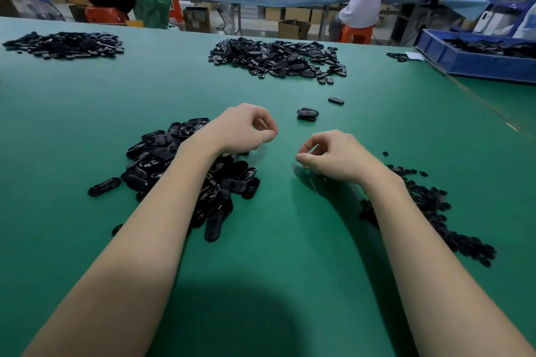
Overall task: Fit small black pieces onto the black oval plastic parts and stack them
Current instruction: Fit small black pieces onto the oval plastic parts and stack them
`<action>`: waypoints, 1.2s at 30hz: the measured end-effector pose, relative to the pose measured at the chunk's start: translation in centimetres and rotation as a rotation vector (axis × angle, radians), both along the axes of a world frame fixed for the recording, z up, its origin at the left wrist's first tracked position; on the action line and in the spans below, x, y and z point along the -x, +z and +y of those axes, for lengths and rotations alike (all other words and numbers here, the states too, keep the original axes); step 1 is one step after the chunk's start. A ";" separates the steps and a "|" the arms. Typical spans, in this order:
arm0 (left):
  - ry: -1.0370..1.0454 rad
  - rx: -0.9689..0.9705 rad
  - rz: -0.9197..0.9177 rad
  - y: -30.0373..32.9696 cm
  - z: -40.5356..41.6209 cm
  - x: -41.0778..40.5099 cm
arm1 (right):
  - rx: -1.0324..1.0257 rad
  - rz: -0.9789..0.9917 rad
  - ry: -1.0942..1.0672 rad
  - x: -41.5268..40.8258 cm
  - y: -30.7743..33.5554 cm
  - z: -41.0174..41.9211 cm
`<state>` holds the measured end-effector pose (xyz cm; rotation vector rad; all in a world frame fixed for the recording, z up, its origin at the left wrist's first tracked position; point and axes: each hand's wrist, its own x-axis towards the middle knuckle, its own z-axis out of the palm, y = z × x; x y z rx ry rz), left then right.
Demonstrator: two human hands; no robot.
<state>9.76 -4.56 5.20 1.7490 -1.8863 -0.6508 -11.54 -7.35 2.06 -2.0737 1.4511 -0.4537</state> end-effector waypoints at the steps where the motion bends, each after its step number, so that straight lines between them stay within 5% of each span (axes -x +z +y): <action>1: -0.006 -0.012 -0.038 0.1 0.2 -0.3 | 0.010 0.008 0.002 -0.2 0.0 0.1; 11: 0.030 -0.169 -0.294 0.5 1.5 -2.8 | 0.086 0.090 0.054 -2.2 -0.4 0.5; 36: 0.038 -0.079 -0.156 0.8 2.2 -1.7 | 0.040 0.079 0.082 -2.2 -0.1 0.8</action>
